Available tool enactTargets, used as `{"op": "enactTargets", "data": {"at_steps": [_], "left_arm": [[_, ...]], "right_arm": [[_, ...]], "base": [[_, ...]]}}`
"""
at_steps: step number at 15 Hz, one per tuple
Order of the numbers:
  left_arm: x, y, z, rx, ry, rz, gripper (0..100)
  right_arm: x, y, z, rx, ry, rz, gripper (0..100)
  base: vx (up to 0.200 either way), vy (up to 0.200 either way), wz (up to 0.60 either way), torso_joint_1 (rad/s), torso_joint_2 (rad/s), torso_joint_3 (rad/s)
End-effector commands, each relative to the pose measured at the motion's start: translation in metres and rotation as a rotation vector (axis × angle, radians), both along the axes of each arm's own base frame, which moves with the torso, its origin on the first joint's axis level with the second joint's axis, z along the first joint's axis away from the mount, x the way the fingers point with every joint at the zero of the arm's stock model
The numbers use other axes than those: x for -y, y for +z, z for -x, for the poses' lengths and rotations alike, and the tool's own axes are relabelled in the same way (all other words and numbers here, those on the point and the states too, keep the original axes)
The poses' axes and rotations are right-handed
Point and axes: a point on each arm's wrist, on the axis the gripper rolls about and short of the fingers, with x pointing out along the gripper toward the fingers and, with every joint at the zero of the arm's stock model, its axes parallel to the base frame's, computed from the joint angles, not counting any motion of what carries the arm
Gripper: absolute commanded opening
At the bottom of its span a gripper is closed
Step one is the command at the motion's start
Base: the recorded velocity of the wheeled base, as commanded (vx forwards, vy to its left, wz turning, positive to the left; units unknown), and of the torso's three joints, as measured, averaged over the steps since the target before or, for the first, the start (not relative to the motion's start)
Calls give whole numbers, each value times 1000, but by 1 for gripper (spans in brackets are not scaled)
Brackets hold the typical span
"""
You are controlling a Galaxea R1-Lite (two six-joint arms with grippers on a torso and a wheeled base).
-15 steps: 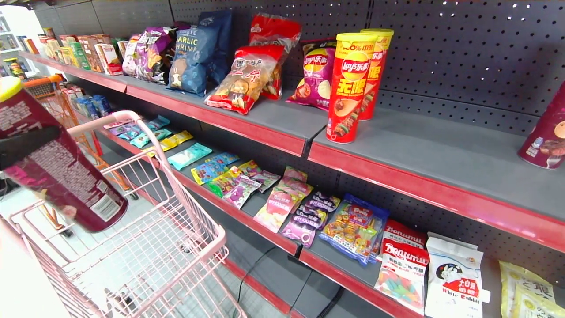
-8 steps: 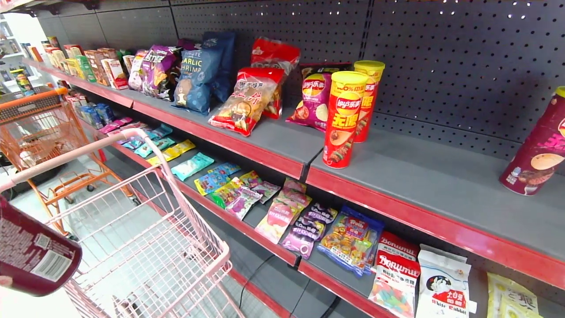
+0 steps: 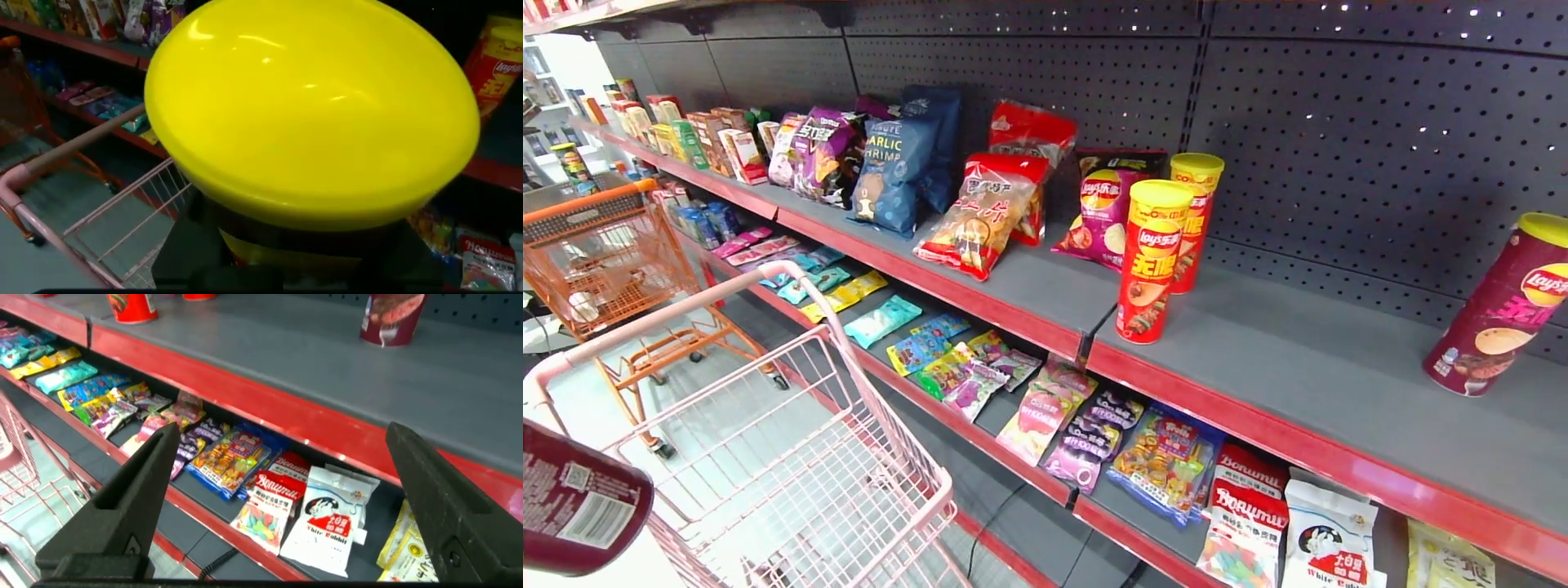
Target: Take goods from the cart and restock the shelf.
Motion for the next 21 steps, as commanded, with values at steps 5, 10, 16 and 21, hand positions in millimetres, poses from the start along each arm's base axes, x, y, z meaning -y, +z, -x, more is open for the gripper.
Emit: {"op": "enactTargets", "data": {"at_steps": [5, 10, 16, 21], "left_arm": [[1, -15, 8, -18, 16, -39, 0], [4, -24, 21, -33, -2, -59, 0], [6, -27, 28, -9, -2, -64, 0], [7, -30, 32, 5, -3, -68, 0]], "right_arm": [[0, 0, 0, 0, 0, 0, 100], [0, 0, 0, 0, 0, -2, 100], [0, 0, 0, 0, 0, -2, 100], [0, 0, 0, 0, 3, -2, 100]], "base": [[0, 0, 0, 74, -163, -90], [0, 0, -600, 7, -3, -2], [0, 0, -600, 2, 4, 2], [0, 0, -240, 1, 2, 3]]}}
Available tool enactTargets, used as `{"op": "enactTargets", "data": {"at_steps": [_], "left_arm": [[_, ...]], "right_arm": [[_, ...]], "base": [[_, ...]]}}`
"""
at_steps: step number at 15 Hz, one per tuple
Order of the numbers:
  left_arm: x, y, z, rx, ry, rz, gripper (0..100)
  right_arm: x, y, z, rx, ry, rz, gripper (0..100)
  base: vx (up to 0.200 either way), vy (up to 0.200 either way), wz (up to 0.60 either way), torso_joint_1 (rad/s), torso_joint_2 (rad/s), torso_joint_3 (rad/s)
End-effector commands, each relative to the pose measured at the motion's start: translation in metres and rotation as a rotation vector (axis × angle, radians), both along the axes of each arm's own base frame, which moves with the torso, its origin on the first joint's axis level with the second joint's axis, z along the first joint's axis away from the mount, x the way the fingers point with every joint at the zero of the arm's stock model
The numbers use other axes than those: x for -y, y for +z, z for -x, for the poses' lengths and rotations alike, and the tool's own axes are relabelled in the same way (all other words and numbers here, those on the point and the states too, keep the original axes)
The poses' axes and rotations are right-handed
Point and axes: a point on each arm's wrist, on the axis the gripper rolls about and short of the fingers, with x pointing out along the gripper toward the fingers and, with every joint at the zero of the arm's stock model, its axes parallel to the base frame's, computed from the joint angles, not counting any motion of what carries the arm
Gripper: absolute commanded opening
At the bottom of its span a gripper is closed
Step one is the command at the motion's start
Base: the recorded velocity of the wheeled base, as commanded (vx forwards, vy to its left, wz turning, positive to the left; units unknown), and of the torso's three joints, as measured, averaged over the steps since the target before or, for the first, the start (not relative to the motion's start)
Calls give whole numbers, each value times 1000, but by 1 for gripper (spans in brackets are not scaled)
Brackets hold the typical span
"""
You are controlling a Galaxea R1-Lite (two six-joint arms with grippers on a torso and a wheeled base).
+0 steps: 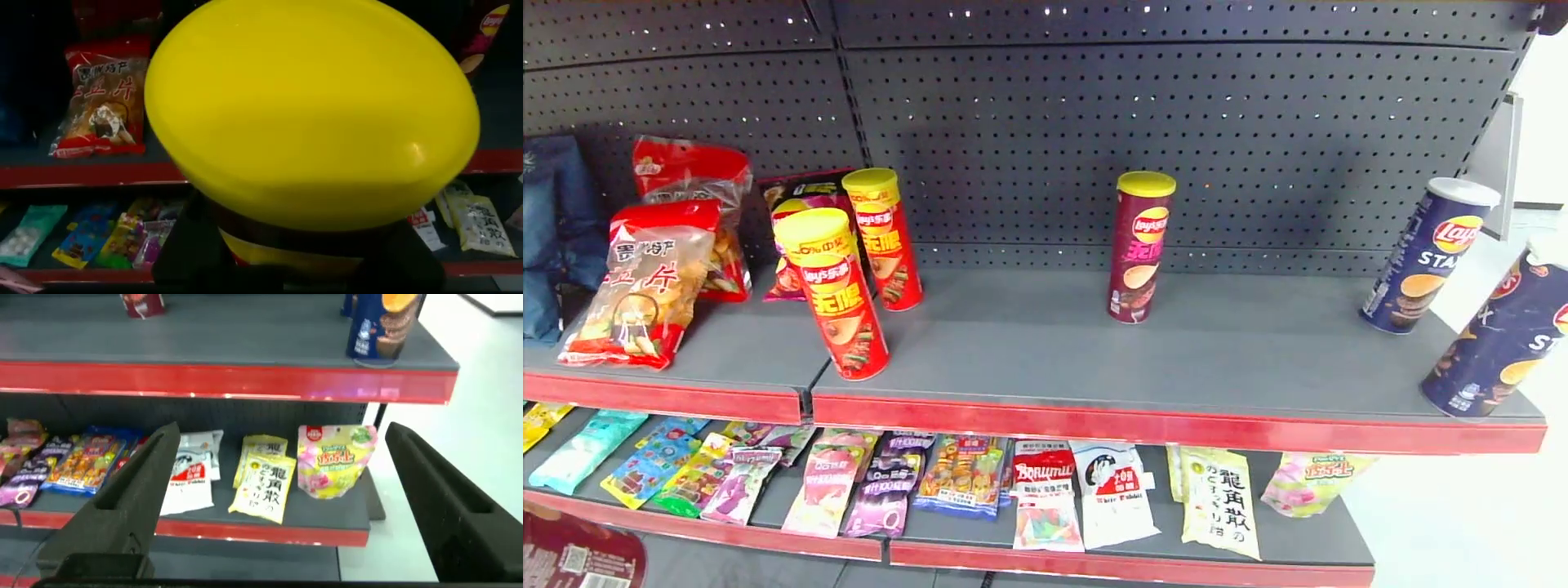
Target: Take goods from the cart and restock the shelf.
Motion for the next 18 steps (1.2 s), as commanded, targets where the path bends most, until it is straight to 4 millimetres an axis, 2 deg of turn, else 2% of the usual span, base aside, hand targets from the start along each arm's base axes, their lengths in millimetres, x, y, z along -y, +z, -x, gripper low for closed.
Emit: {"op": "enactTargets", "data": {"at_steps": [1, 3, 4, 5, 6, 7, 8, 10, 11, 12, 14, 15, 16, 17, 18], "left_arm": [[1, -4, 3, 7, 0, -2, 0], [2, -14, 10, 22, 0, -7, 0], [2, -16, 11, 26, 0, -8, 0], [3, -18, 13, 26, 2, -20, 0], [3, -22, 13, 7, 2, -31, 0], [2, -23, 12, 4, 4, -44, 0], [2, -23, 12, 2, 11, -61, 0], [2, -21, 12, 8, 33, -71, 0], [1, -22, 11, 2, 84, -78, 0], [0, -22, 11, -1, 114, -81, 0], [0, -24, 13, 5, 116, -85, 0], [1, -28, 14, 4, 122, -110, 0], [1, -28, 14, 4, 122, -110, 0], [0, -27, 14, 4, 136, -148, 0], [0, -26, 14, 4, 136, -148, 0]], "right_arm": [[0, 0, 0, -1, 1, -2, 100], [0, 1, -1, -15, 5, 26, 100], [-1, 11, 1, 15, 39, 40, 100], [-2, 98, -13, 1, 145, -27, 100], [-3, 132, -29, -14, 191, -74, 100], [-7, 140, -40, -39, 331, 29, 100], [-10, 137, -55, -82, 418, 144, 100], [-18, 153, -104, -154, 449, 158, 100], [-34, 160, -138, -163, 538, 164, 100], [-47, 160, -161, -163, 570, 164, 100], [-61, 150, -202, -173, 573, 162, 100], [-75, 143, -224, -173, 599, 158, 100], [-75, 143, -224, -173, 599, 158, 100], [-92, 133, -255, -167, 608, 135, 100], [-98, 129, -264, -168, 601, 133, 100]], "base": [[0, 0, 0, 0, 0, 0], [0, 0, 0, 0, 0, 0], [0, 0, 0, 0, 0, 0], [0, 0, 0, 0, 0, 0], [0, 0, 0, 0, 0, 0], [0, 0, 0, 0, 0, 0], [0, 0, 0, 0, 0, 0], [0, 0, 0, 0, 0, 0], [0, 0, 0, 0, 0, 0], [0, 0, 0, 0, 0, 0], [0, 0, 0, 0, 0, 0], [0, 0, 0, 0, 0, 0], [0, 0, 0, 0, 0, 0], [0, 0, 0, 0, 0, 0], [0, 0, 0, 0, 0, 0]]}}
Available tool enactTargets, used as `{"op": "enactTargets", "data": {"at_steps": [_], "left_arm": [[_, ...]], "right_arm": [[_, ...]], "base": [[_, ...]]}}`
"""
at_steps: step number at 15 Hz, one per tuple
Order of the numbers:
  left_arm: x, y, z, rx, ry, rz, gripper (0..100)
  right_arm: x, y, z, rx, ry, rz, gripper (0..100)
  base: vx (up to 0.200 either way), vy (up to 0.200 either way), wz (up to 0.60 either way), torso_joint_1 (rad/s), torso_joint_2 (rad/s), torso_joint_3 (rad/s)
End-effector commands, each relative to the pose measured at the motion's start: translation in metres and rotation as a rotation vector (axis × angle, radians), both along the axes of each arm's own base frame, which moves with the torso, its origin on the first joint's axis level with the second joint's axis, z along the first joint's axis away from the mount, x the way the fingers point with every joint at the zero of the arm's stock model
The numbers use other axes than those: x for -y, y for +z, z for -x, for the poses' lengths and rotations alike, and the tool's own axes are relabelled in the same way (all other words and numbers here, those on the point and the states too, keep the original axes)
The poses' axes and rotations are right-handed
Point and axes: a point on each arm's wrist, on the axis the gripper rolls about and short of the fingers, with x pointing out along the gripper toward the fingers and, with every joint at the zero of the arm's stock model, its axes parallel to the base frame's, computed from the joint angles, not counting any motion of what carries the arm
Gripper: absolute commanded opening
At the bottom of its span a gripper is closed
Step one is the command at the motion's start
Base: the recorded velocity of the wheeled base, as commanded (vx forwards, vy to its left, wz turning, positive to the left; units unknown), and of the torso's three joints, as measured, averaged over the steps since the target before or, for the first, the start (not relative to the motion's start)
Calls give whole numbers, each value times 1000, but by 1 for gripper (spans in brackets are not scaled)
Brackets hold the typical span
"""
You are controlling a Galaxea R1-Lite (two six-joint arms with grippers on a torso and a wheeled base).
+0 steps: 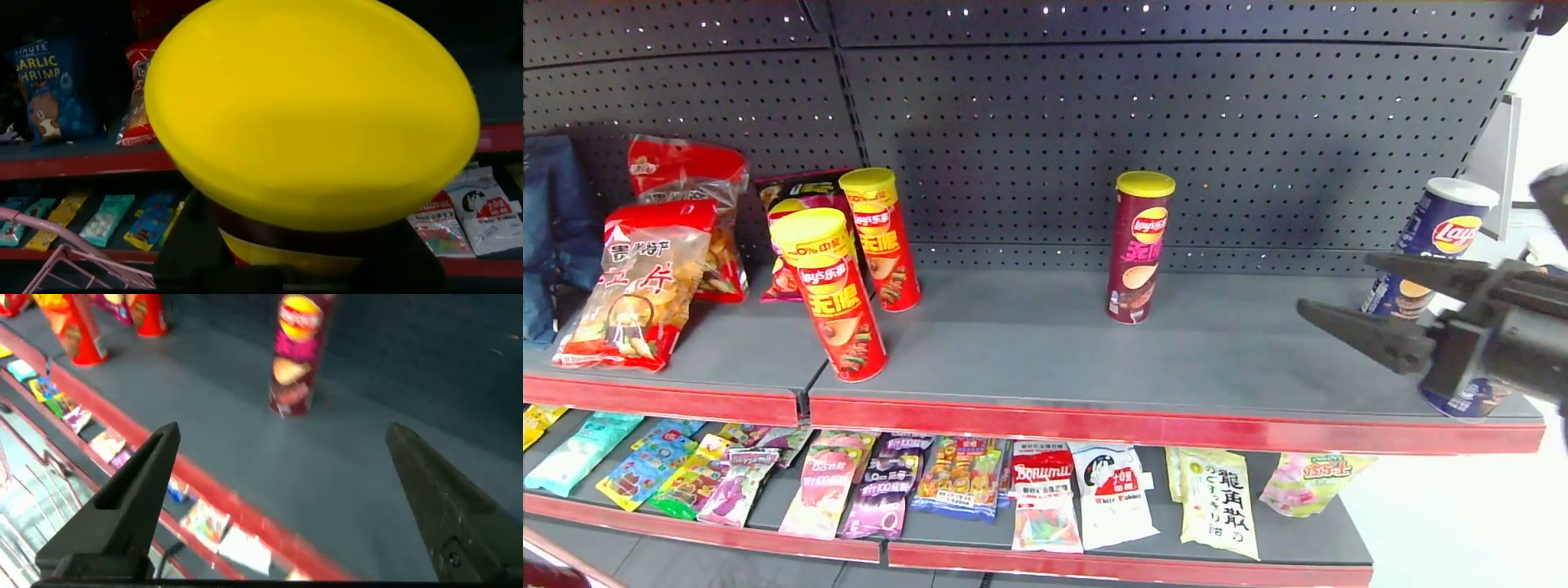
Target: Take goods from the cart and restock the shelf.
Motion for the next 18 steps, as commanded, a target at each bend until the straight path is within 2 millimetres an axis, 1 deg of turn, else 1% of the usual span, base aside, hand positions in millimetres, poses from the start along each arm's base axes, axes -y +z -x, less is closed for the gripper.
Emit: {"op": "enactTargets", "data": {"at_steps": [1, 2, 3, 4, 5, 6, 7, 8, 10, 12, 14, 15, 16, 18], "left_arm": [[0, 1, -1, -1, 1, -1, 0], [0, 1, -1, -3, 3, -1, 0], [0, 0, -2, -9, 7, 1, 0], [-1, -1, -2, -10, 12, 1, 0], [-1, -1, -2, -16, 17, 3, 0], [-1, -1, -2, -16, 17, 3, 0], [-1, -1, -3, -18, 17, 3, 0], [-1, -1, -3, -19, 17, 3, 0], [-1, -1, -4, -24, 17, 4, 0], [-1, -1, -4, -24, 15, 4, 0], [-1, -3, -4, -30, 17, 5, 0], [-1, -3, -4, -31, 18, 6, 0], [-1, -3, -4, -31, 18, 6, 0], [-1, -5, -5, -36, 17, 7, 0]], "right_arm": [[-40, -34, -71, -100, 24, -3, 100], [-44, -34, -78, -109, 21, -20, 100], [-52, -34, -91, -116, 21, -38, 100], [-55, -33, -98, -113, 14, -41, 100], [-65, -29, -112, -86, 3, -49, 100], [-74, -24, -117, -69, 5, -56, 100], [-85, -27, -122, -73, 2, -53, 100], [-89, -30, -125, -77, -3, -47, 100], [-98, -42, -141, -89, -53, -32, 100], [-102, -42, -148, -83, -69, -34, 100], [-103, -45, -162, -77, -99, -35, 100], [-99, -47, -171, -70, -154, -32, 100], [-98, -46, -172, -66, -163, -34, 100], [-90, -49, -183, -63, -199, -35, 100]], "base": [[0, 0, 0, 0, 0, 0], [0, 0, 0, 0, 0, 0], [0, 0, 0, 0, 0, 0], [0, 0, 0, 0, 0, 0], [0, 0, 0, 0, 0, 0], [0, 0, 0, 0, 0, 0], [0, 0, 0, 0, 0, 0], [0, 0, 0, 0, 0, 0], [0, 0, 0, 0, 0, 0], [0, 0, 0, 0, 0, 0], [0, 0, 0, 0, 0, 0], [0, 0, 0, 0, 0, 0], [0, 0, 0, 0, 0, 0], [0, 0, 0, 0, 0, 0]]}}
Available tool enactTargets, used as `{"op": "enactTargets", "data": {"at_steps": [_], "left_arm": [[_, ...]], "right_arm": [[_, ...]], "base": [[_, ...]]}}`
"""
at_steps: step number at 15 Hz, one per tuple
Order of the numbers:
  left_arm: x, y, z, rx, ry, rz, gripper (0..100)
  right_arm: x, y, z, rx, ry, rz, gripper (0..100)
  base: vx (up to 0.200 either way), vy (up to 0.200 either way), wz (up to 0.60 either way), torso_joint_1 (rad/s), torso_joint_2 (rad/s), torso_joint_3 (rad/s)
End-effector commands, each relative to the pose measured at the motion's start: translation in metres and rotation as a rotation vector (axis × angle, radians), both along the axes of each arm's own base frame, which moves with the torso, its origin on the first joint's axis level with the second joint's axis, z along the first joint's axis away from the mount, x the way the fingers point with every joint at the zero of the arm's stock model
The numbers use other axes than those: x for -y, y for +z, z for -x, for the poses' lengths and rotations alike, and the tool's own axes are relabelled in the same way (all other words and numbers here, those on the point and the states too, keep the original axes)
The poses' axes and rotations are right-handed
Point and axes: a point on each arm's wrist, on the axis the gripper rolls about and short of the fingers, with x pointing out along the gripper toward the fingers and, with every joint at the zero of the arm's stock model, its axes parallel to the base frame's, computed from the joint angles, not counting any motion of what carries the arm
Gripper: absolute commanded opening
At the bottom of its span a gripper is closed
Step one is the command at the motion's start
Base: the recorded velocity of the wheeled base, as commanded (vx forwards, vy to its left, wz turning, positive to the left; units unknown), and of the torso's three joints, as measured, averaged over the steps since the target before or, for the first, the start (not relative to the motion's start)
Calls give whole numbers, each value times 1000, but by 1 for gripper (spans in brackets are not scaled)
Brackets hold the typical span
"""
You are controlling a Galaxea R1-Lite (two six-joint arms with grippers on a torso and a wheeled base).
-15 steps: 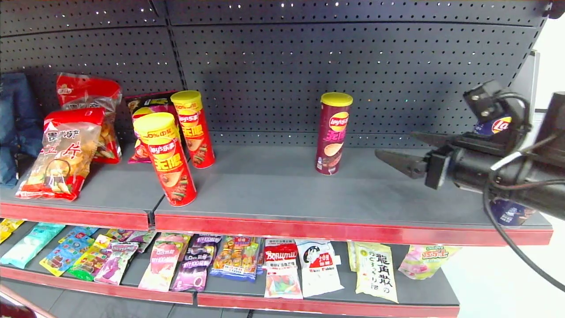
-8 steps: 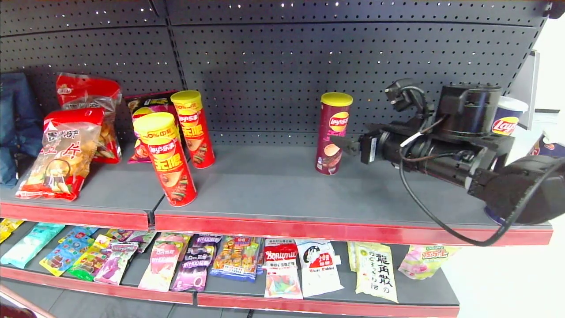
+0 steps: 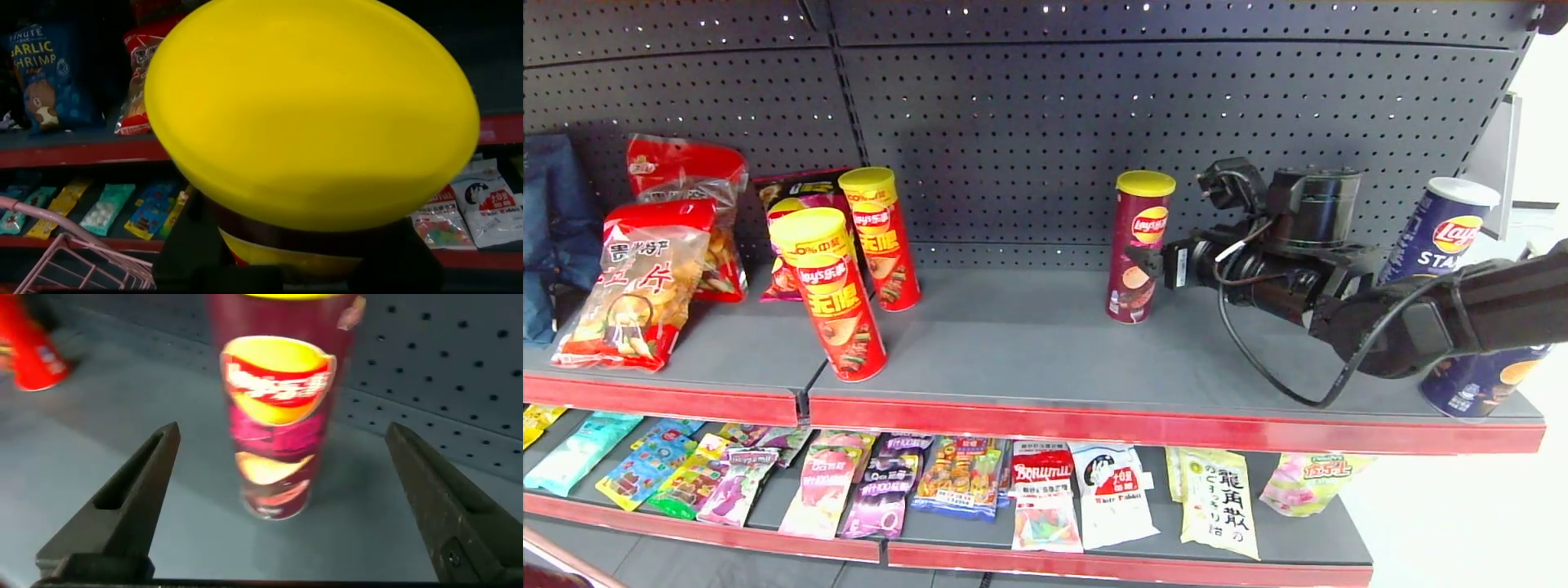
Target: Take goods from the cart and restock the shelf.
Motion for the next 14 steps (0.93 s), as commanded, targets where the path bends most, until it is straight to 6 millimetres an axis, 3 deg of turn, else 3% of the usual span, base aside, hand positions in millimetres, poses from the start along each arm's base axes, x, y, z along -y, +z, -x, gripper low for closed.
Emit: {"op": "enactTargets", "data": {"at_steps": [1, 10, 14], "left_arm": [[0, -1, -1, -5, 0, 1, 0], [0, -4, 0, -6, 1, 1, 0], [0, -4, 0, -6, 1, 1, 0]], "right_arm": [[5, -6, -12, -7, -22, 2, 100], [-6, -4, -26, 9, -8, -45, 100], [-17, 1, -42, 55, 1, -65, 100]], "base": [[0, 0, 0, 0, 0, 0], [0, 0, 0, 0, 0, 0], [0, 0, 0, 0, 0, 0]]}}
